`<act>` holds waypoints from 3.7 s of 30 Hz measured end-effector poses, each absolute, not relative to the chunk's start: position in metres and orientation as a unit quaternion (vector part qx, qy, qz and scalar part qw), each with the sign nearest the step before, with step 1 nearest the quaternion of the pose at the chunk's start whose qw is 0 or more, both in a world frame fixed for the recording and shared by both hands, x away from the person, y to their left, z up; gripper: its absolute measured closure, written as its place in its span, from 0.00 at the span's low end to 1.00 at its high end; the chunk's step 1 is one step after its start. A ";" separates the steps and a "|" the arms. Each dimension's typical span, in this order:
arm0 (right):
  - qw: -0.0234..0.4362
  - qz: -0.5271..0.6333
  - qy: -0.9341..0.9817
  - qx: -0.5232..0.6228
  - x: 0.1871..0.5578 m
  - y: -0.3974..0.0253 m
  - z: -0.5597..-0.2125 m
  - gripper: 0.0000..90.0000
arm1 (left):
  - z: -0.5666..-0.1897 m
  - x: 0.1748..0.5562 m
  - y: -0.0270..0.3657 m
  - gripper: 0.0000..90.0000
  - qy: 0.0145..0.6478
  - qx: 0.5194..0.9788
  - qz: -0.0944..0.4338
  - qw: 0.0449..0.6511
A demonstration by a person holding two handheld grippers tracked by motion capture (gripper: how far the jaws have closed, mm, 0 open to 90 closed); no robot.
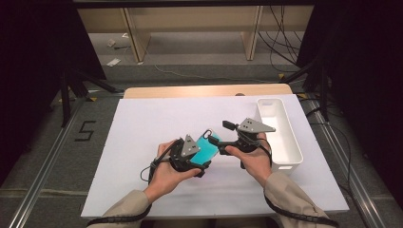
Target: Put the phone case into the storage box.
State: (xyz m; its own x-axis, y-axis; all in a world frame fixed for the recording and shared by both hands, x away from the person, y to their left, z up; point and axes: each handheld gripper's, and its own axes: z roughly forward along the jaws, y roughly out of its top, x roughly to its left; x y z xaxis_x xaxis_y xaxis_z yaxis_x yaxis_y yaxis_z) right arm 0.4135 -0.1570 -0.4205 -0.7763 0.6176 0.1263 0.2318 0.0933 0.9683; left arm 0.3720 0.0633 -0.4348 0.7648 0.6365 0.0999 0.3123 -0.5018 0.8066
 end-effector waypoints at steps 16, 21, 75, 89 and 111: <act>0.153 0.603 0.723 0.301 0.419 -0.149 -0.422 0.23 | -0.435 0.371 0.058 0.19 0.275 0.843 0.199 0.417; 0.151 0.602 0.724 0.301 0.420 -0.147 -0.423 0.28 | -0.435 0.370 0.057 0.19 0.272 0.843 0.201 0.419; 0.052 0.626 0.710 0.319 0.421 -0.143 -0.412 0.89 | -0.431 0.371 0.061 0.18 0.284 0.819 0.230 0.442; 0.083 0.616 0.741 0.253 0.424 -0.164 -0.381 0.89 | -0.432 0.377 0.075 0.17 0.288 0.810 0.184 0.477; 0.064 0.567 0.810 0.139 0.420 -0.159 -0.373 0.89 | -0.436 0.378 0.077 0.17 0.270 0.820 0.171 0.476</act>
State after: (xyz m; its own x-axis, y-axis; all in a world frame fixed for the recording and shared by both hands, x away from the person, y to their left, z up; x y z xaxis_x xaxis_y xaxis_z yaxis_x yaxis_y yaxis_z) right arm 0.4202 -0.1585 -0.3734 -0.9533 0.2971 0.0538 0.1522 0.3190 0.9354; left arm 0.3776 0.0774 -0.4360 0.7960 0.6049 0.0242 0.2790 -0.4021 0.8720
